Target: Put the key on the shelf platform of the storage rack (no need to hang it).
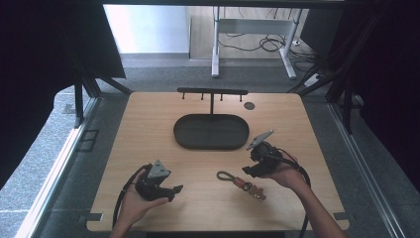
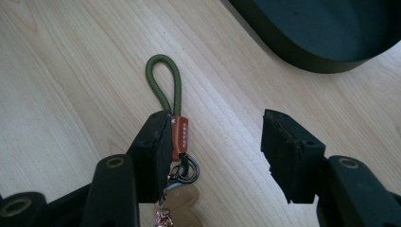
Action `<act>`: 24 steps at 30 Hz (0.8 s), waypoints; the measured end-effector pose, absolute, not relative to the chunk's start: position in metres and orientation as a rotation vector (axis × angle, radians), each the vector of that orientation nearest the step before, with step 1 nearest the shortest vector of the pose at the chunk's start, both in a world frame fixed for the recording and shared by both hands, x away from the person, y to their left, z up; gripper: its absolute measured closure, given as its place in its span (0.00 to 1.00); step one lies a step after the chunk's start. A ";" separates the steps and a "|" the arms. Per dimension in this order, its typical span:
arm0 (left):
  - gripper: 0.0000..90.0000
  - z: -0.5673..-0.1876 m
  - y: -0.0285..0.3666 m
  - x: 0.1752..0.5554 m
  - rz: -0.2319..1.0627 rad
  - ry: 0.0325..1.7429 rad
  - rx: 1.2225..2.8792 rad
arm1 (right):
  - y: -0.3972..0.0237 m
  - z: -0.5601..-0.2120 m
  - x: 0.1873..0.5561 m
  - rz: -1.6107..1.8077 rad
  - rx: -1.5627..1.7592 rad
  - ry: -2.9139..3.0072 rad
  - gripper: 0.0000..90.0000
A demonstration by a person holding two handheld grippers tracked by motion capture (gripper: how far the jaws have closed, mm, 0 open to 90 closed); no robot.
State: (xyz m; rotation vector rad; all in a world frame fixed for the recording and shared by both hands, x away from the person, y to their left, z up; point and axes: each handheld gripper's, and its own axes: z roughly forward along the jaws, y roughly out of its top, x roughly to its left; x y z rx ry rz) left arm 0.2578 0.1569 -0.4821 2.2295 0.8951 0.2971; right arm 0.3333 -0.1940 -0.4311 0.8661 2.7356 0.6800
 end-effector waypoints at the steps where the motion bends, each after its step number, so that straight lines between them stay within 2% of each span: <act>1: 0.35 -0.482 0.157 0.258 0.295 0.895 2.229 | -0.193 -0.432 0.334 0.673 0.868 2.740 0.50; 24: 0.35 -0.475 0.164 0.255 0.303 0.889 2.210 | -0.163 -0.455 0.335 0.535 0.792 2.842 0.52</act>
